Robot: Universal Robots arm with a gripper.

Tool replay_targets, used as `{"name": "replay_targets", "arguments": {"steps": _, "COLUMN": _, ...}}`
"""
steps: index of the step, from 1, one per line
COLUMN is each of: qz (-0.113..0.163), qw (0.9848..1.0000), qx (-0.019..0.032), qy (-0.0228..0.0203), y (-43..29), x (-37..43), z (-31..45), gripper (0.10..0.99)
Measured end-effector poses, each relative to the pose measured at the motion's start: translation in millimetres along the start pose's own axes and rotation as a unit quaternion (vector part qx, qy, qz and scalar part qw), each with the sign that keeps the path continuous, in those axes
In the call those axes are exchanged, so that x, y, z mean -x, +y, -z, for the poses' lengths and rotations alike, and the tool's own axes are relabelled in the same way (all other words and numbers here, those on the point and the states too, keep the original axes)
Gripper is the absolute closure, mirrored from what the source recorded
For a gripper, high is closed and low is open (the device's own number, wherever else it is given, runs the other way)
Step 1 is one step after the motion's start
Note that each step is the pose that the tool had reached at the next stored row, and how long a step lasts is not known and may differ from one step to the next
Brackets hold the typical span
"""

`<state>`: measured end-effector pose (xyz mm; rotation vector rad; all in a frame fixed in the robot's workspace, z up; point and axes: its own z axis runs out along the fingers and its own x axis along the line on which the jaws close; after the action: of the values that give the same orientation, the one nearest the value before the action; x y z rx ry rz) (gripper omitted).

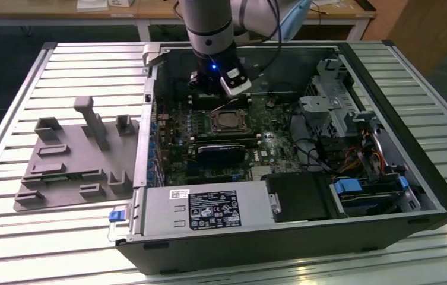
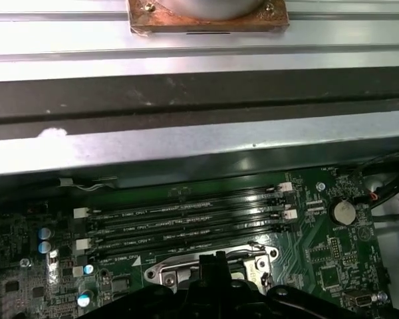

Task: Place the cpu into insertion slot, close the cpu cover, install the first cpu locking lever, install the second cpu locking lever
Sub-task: 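Install the first cpu locking lever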

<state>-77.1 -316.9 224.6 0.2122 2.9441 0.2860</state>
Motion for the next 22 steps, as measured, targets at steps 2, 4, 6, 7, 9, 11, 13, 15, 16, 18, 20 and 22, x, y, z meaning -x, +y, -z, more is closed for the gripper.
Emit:
{"name": "replay_targets", "arguments": {"steps": 2, "qz": 0.0, "qw": 1.0, "qx": 0.0, "qy": -0.0001, "y": 0.5, "x": 1.3, "z": -1.0, "gripper": 0.984}}
{"name": "replay_targets", "arguments": {"steps": 4, "qz": 0.0, "qw": 1.0, "qx": 0.0, "qy": -0.0001, "y": 0.9, "x": 2.9, "z": -2.0, "gripper": 0.984}}
{"name": "replay_targets", "arguments": {"steps": 6, "qz": -0.001, "qw": 1.0, "qx": -0.0001, "qy": -0.0001, "y": 1.4, "x": 4.7, "z": -3.1, "gripper": 0.984}}
{"name": "replay_targets", "arguments": {"steps": 7, "qz": -0.001, "qw": 1.0, "qx": 0.0, "qy": -0.0002, "y": 1.6, "x": 5.5, "z": -3.8, "gripper": 0.984}}
{"name": "replay_targets", "arguments": {"steps": 9, "qz": -0.001, "qw": 1.0, "qx": -0.0001, "qy": -0.0003, "y": 2.0, "x": 6.8, "z": -5.0, "gripper": 0.984}}
{"name": "replay_targets", "arguments": {"steps": 11, "qz": -0.002, "qw": 1.0, "qx": -0.0003, "qy": -0.0005, "y": 2.3, "x": 8.2, "z": -6.0, "gripper": 0.984}}
{"name": "replay_targets", "arguments": {"steps": 13, "qz": -0.004, "qw": 1.0, "qx": -0.0006, "qy": -0.0009, "y": 2.7, "x": 9.6, "z": -7.2, "gripper": 0.984}}
{"name": "replay_targets", "arguments": {"steps": 15, "qz": -0.007, "qw": 1.0, "qx": -0.0011, "qy": -0.0014, "y": 3.4, "x": 10.3, "z": -8.3, "gripper": 0.984}}
{"name": "replay_targets", "arguments": {"steps": 16, "qz": -0.008, "qw": 1.0, "qx": -0.0013, "qy": -0.0017, "y": 3.8, "x": 10.5, "z": -8.9, "gripper": 0.984}}
{"name": "replay_targets", "arguments": {"steps": 18, "qz": -0.012, "qw": 0.9999, "qx": -0.002, "qy": -0.0025, "y": 4.9, "x": 10.4, "z": -9.7, "gripper": 0.984}}
{"name": "replay_targets", "arguments": {"steps": 20, "qz": -0.017, "qw": 0.9998, "qx": -0.0028, "qy": -0.0036, "y": 6.1, "x": 10.1, "z": -10.6, "gripper": 0.984}}
{"name": "replay_targets", "arguments": {"steps": 22, "qz": -0.023, "qw": 0.9997, "qx": -0.0041, "qy": -0.0049, "y": 7.1, "x": 9.8, "z": -11.3, "gripper": 0.984}}
